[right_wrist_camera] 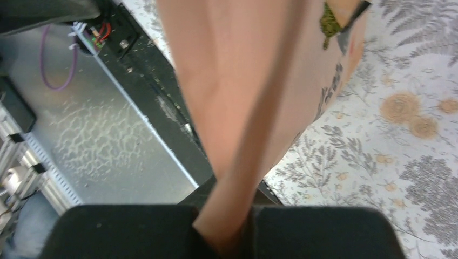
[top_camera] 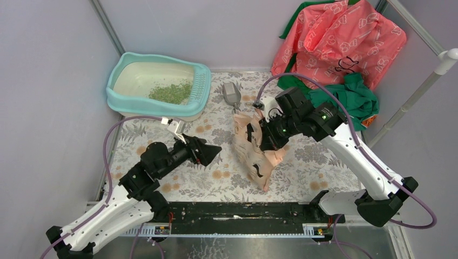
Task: Fill the litter box with clean litter
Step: Adjust the cat litter bag at the center of the board.
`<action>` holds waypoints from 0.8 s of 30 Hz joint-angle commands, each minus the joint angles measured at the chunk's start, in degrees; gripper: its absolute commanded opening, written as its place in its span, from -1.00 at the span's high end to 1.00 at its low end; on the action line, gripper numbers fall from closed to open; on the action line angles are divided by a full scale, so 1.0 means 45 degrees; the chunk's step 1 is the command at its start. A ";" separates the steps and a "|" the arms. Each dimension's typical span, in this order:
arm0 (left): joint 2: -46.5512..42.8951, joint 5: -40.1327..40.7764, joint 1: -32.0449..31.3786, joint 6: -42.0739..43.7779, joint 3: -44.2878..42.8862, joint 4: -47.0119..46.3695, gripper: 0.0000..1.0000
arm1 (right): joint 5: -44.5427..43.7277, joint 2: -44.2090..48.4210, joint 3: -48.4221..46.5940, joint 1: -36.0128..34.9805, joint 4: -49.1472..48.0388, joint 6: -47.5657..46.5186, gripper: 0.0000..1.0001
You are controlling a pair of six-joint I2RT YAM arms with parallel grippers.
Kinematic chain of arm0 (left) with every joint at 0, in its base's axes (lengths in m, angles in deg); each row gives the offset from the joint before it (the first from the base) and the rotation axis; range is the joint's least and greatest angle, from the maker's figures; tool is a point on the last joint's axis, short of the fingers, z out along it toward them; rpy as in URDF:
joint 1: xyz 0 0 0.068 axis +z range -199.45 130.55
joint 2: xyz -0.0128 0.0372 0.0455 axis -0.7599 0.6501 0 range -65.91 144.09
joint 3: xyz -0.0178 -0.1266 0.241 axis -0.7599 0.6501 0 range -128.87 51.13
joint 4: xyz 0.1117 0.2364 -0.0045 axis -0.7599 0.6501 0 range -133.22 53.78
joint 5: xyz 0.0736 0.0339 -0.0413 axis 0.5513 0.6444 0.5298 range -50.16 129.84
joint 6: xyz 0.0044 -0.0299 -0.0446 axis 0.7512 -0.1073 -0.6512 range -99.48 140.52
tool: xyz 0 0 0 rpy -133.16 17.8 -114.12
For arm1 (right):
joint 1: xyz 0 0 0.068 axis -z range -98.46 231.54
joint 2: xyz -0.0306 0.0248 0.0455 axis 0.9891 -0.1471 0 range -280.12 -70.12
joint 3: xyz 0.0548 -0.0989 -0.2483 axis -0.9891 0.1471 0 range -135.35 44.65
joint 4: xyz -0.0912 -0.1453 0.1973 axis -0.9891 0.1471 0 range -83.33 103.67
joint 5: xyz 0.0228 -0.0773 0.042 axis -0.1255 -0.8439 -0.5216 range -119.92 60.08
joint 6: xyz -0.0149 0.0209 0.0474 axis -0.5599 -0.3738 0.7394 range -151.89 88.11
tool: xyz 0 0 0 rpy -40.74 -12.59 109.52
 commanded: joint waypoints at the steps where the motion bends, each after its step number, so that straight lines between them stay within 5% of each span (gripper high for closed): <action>1: 0.0193 0.1205 -0.0142 0.0747 -0.0080 -0.1099 -0.97 | 0.2582 0.0948 -0.1354 0.0013 -0.1453 -0.0328 1.00; 11: 0.1435 0.1385 -0.0197 0.1150 0.1224 -0.3548 -0.97 | 0.4329 0.1448 -0.1076 0.0002 -0.1719 -0.1044 1.00; 19: -0.0121 0.2725 -0.0210 0.0219 0.1815 -0.2663 -0.96 | 0.4131 0.0888 -0.0441 -0.0273 -0.3113 -0.0483 1.00; 24: -0.1246 0.3758 -0.0206 -0.0096 0.1560 -0.1092 -0.95 | 0.3420 -0.0109 -0.1020 -0.1905 -0.3707 -0.0078 1.00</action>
